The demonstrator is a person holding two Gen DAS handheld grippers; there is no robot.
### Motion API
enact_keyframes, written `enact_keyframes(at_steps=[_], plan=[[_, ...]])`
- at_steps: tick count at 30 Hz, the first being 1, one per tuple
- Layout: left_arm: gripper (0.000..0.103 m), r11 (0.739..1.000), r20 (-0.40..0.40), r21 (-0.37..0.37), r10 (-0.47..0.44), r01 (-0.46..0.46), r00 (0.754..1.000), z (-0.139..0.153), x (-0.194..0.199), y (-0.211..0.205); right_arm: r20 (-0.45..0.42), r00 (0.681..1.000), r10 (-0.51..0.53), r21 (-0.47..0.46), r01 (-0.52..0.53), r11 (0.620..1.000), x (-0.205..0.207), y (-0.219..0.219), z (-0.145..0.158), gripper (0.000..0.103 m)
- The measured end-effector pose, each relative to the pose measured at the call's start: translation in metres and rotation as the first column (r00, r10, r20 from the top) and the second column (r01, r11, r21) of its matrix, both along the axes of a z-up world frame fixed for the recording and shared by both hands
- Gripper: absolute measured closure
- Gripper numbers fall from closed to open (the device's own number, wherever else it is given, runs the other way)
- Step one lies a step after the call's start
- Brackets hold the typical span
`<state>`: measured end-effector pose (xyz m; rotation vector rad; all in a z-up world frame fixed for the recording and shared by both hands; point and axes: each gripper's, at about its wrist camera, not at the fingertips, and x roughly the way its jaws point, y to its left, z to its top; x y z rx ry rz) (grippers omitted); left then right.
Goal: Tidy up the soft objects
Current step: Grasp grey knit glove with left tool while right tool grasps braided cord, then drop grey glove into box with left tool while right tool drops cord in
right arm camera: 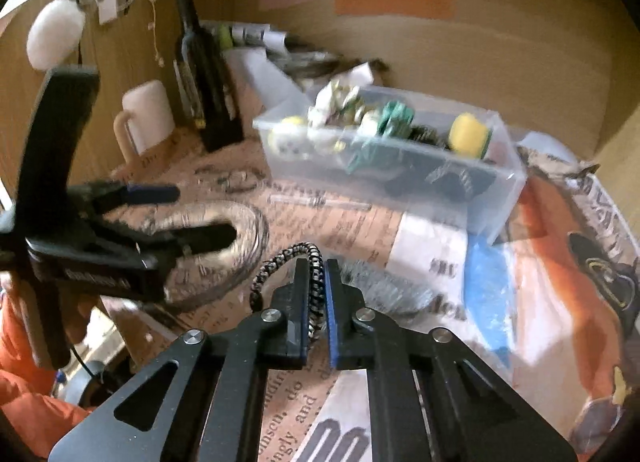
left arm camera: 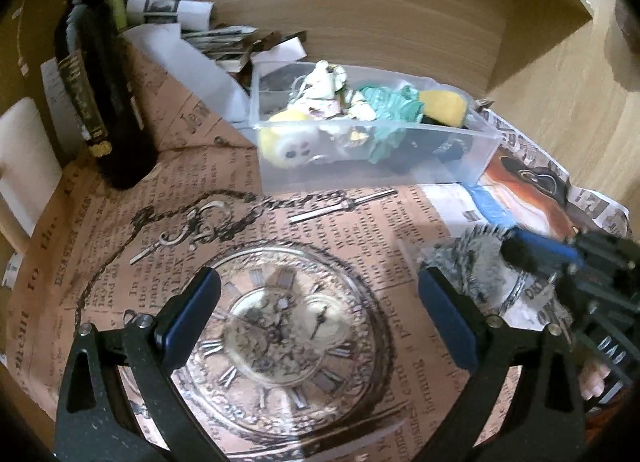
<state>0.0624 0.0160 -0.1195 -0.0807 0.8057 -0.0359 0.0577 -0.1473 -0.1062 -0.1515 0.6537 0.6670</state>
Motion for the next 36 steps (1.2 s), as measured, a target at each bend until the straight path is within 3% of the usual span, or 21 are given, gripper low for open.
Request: enact_keyframes(at_steps=[7, 17, 24, 27, 36], plan=[[0.003, 0.996, -0.003, -0.016, -0.093, 0.093, 0.996, 0.0, 0.013, -0.031, 0.096, 0.987, -0.126, 0.045, 0.123, 0.991, 0.002, -0.035, 0.03, 0.097], [0.003, 0.979, -0.104, -0.066, -0.199, 0.193, 0.974, -0.035, 0.041, -0.08, 0.112, 0.947, -0.3, 0.075, 0.293, 0.953, 0.01, -0.087, 0.038, 0.097], [0.049, 0.972, -0.076, -0.047, -0.232, 0.229, 0.97, -0.031, 0.043, -0.094, 0.1, 0.94, -0.327, 0.084, 0.32, 0.944, 0.014, -0.099, 0.035, 0.097], [0.059, 0.971, -0.067, -0.067, -0.233, 0.229, 0.97, -0.027, 0.043, -0.09, 0.103, 0.942, -0.318, 0.089, 0.31, 0.947, 0.018, -0.098, 0.036, 0.097], [0.062, 0.99, 0.03, -0.031, -0.137, 0.138, 0.99, 0.008, 0.046, -0.056, 0.135, 0.95, -0.282, 0.133, 0.265, 0.955, 0.038, -0.087, 0.051, 0.097]])
